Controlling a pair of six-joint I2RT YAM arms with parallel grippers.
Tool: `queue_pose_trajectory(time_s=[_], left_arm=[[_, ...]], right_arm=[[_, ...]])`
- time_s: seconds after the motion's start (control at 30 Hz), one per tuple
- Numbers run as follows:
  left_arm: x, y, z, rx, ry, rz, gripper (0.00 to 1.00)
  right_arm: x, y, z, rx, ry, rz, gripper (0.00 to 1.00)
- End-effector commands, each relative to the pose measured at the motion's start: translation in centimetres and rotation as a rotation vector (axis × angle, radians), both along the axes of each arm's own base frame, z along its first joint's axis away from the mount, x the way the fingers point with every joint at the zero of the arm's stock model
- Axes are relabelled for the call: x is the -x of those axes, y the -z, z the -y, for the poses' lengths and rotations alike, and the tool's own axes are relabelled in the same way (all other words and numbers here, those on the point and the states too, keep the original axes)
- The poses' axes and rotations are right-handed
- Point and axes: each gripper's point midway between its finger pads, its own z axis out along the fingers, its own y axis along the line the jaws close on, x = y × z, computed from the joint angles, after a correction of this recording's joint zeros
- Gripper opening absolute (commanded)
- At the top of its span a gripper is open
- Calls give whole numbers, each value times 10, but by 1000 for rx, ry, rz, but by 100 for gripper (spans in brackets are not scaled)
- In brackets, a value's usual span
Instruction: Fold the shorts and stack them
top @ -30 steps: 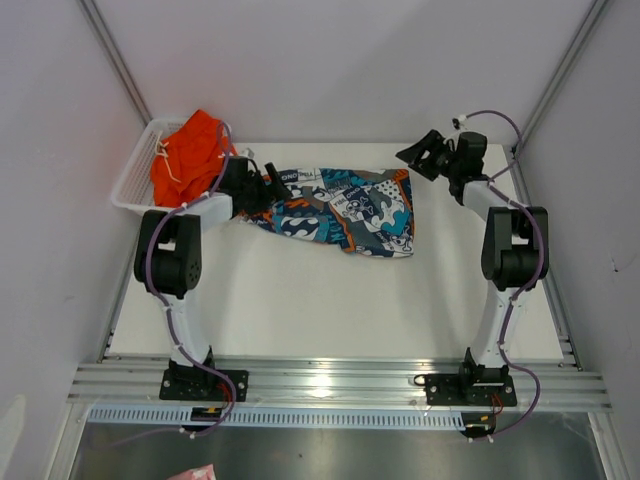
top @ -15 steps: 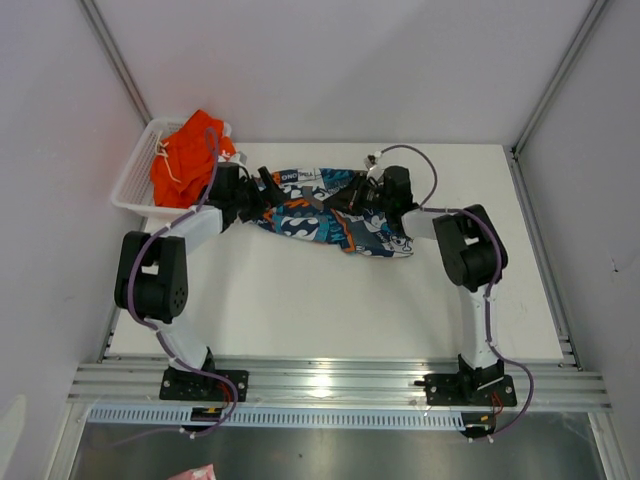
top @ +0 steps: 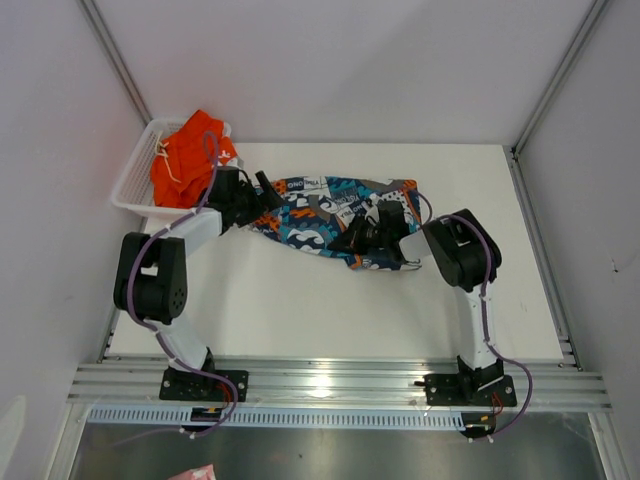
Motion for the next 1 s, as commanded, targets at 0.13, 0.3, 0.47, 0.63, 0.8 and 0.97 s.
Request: queue_pose_trajectory(time_s=[0.13,0.3,0.47,0.63,0.8,0.97], left_arm=[[14,-11,-16,-31,-71,23,99],[32,-8,-24,-32,-111,27,99],[57,8,-27,-42,-109,-7,99],[80,17,-28,-33,-103,-27,99],[104,28,-17,32,-59,-51,99],[131,19,-11,89,-62,-22,99]], right_arm=[[78,31,35,117,-49,-62,14],[110,25,62,213,-75,-19,15],[103,15,92,328,-60,43,27],[92,-7,94,371,-74,103,36],[79,-25,88,363,-81,152,41],[79,-47,62,361,-132,234,52]])
